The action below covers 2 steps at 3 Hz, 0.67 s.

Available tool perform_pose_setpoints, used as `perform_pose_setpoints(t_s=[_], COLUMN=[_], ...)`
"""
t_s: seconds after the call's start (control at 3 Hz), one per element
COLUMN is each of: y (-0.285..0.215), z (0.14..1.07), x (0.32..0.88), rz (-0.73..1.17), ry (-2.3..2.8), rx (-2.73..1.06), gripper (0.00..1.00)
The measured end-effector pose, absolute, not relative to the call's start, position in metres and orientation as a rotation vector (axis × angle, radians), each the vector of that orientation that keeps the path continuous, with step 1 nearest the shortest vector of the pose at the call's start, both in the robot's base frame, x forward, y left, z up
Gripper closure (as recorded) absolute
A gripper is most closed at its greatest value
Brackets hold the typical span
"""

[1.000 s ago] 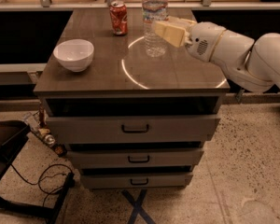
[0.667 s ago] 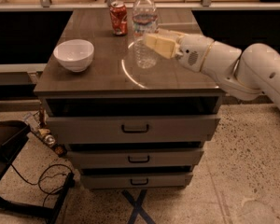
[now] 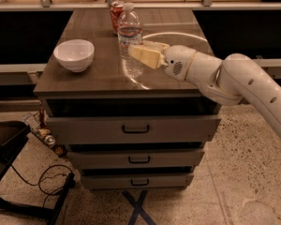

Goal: Move water bottle near white bowl

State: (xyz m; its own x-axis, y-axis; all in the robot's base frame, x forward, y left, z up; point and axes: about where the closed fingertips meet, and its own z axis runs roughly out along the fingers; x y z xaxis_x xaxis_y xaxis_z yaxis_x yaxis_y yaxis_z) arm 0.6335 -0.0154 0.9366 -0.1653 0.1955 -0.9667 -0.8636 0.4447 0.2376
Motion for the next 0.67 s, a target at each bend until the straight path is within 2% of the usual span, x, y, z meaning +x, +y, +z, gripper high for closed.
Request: perform_pose_setpoints(t_s=[0.67], y=[0.009], z=[0.937], x=[0.661], rz=[1.032], ry=[1.325], rx=[-0.699], gripper=[1.0])
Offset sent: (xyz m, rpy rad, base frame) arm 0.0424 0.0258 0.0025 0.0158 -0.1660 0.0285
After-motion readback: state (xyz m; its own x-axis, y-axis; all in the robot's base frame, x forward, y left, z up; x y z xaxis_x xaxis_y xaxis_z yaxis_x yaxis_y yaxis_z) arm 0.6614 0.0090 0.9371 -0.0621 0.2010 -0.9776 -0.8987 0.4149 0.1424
